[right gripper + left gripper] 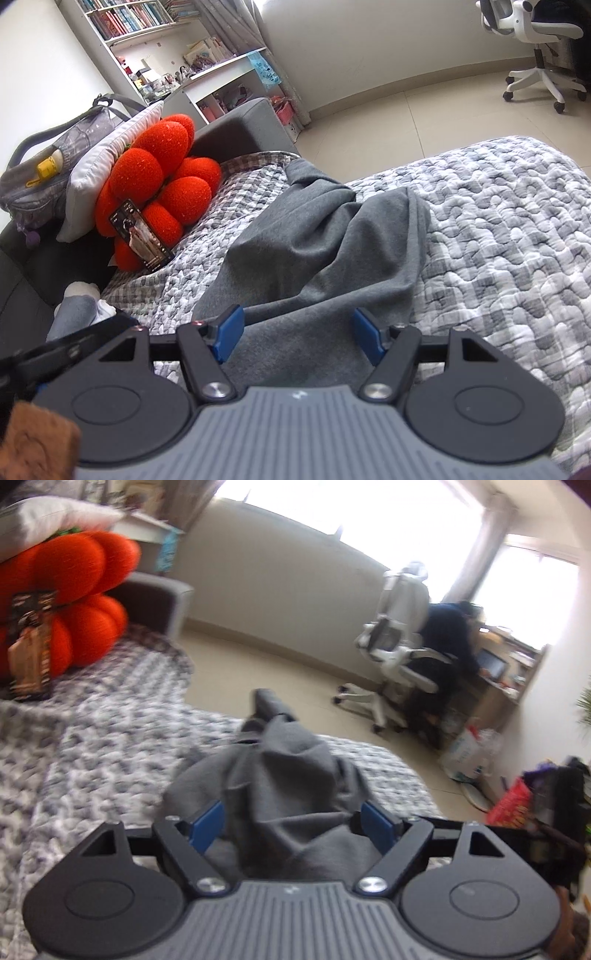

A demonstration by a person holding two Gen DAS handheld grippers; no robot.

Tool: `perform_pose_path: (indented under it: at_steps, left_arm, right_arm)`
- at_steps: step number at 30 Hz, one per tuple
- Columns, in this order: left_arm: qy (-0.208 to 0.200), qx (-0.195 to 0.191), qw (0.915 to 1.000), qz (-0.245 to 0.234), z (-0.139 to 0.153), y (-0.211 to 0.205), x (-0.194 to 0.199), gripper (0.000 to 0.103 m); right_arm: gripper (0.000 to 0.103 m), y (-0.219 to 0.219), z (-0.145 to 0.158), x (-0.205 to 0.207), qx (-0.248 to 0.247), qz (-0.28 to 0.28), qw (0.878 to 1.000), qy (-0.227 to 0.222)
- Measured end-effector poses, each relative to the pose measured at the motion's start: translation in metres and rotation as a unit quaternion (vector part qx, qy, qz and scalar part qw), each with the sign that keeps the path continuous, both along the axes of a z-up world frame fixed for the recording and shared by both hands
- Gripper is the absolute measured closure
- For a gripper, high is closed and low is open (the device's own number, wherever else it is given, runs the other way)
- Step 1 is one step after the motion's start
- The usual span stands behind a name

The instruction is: Fold clothes

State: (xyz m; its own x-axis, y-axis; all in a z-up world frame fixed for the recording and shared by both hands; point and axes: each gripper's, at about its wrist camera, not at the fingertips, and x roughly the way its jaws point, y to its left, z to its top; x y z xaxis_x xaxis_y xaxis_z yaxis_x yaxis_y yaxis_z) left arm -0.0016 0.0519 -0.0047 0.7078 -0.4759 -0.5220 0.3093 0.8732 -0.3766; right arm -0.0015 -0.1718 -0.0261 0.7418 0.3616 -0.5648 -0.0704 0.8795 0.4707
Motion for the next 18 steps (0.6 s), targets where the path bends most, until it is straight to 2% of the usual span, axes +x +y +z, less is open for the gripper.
perform_pose_path:
  at_steps: [6,11,14,16,18]
  left_arm:
    - [0.066,0.012,0.9936,0.091,-0.02,0.018,0.019,0.022]
    - [0.107,0.02,0.9872,0.117,-0.037,0.021,0.032,0.024]
    - [0.133,0.009,0.9841,0.118,-0.049,0.019,0.038,0.031]
    - [0.148,0.001,0.9819,0.118,-0.056,0.017,0.041,0.045]
    - [0.154,-0.003,0.9806,0.121,-0.061,0.015,0.041,0.053]
  right_arm:
    - [0.034,0.015,-0.002,-0.004,-0.02,0.02,1.0,-0.005]
    - [0.034,0.031,-0.001,-0.011,-0.045,0.047,0.998,-0.024]
    - [0.034,0.042,-0.001,-0.014,-0.063,0.064,0.995,-0.034]
    - [0.034,0.05,-0.001,-0.016,-0.076,0.074,0.994,-0.039]
    - [0.034,0.056,-0.007,-0.016,-0.092,0.079,0.992,-0.035]
